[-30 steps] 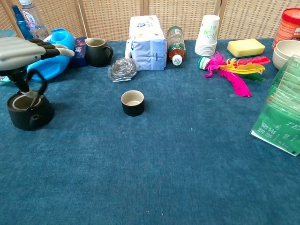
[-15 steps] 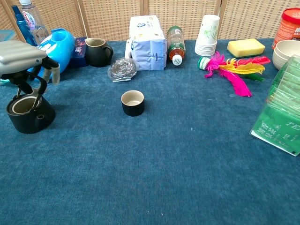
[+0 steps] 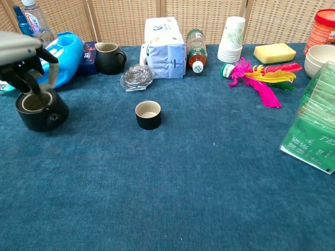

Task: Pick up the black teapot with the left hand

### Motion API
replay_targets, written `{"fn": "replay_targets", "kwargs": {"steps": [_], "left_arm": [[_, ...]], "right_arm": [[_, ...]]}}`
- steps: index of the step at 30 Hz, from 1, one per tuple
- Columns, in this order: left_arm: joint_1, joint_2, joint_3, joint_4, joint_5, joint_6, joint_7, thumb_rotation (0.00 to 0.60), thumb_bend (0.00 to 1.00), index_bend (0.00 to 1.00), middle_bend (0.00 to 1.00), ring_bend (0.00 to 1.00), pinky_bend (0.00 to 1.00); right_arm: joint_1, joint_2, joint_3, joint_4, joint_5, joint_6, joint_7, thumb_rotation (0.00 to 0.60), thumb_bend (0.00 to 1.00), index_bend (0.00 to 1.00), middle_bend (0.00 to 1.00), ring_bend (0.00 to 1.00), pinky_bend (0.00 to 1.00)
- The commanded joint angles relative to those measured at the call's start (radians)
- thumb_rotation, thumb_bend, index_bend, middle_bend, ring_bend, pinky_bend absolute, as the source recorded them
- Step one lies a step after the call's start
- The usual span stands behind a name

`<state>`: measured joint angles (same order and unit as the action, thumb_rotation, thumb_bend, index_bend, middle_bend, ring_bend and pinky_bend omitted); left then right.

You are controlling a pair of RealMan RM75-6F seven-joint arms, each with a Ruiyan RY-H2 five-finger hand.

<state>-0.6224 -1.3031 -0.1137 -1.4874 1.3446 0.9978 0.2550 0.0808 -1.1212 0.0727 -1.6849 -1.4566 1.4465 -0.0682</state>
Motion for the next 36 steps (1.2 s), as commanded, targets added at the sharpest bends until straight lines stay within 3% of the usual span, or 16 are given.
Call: {"fn": "replay_targets", "kwargs": {"steps": [1,12,17,27,36], "left_arm": [[0.005,0.032,-0.012,-0.043,0.01,0.025,-0.018,0.6,0.66,0.73,0.9,0.89,1.0],[-0.028,0.058,-0.057,-0.114,0.0,0.052,0.065,0.6,0.66,0.73,0.9,0.89,1.0],[-0.069,0.023,-0.081,-0.111,-0.009,0.058,0.186,0.6,0.66,0.73,0.9,0.89,1.0],[-0.152,-0.117,-0.14,-0.083,-0.314,0.035,0.477,0.6,0.66,0.73,0.9,0.88,1.0],[-0.169,-0.168,-0.155,-0.091,-0.408,0.085,0.511,0.6,0.66,0.73,0.9,0.88,1.0]], "right_arm": [[0.0,0.002,-0.001,-0.002,0.002,-0.002,0.0,0.444,0.0,0.0,0.0,0.0,0.0],[0.001,0.007,-0.004,-0.011,0.003,-0.007,-0.001,0.448,0.0,0.0,0.0,0.0,0.0],[0.0,0.013,-0.003,-0.012,0.003,-0.005,0.01,0.455,0.0,0.0,0.0,0.0,0.0],[-0.001,0.027,-0.007,-0.013,-0.005,-0.007,0.042,0.456,0.0,0.0,0.0,0.0,0.0],[-0.008,0.041,-0.012,-0.021,-0.024,0.007,0.068,0.46,0.0,0.0,0.0,0.0,0.0]]}}
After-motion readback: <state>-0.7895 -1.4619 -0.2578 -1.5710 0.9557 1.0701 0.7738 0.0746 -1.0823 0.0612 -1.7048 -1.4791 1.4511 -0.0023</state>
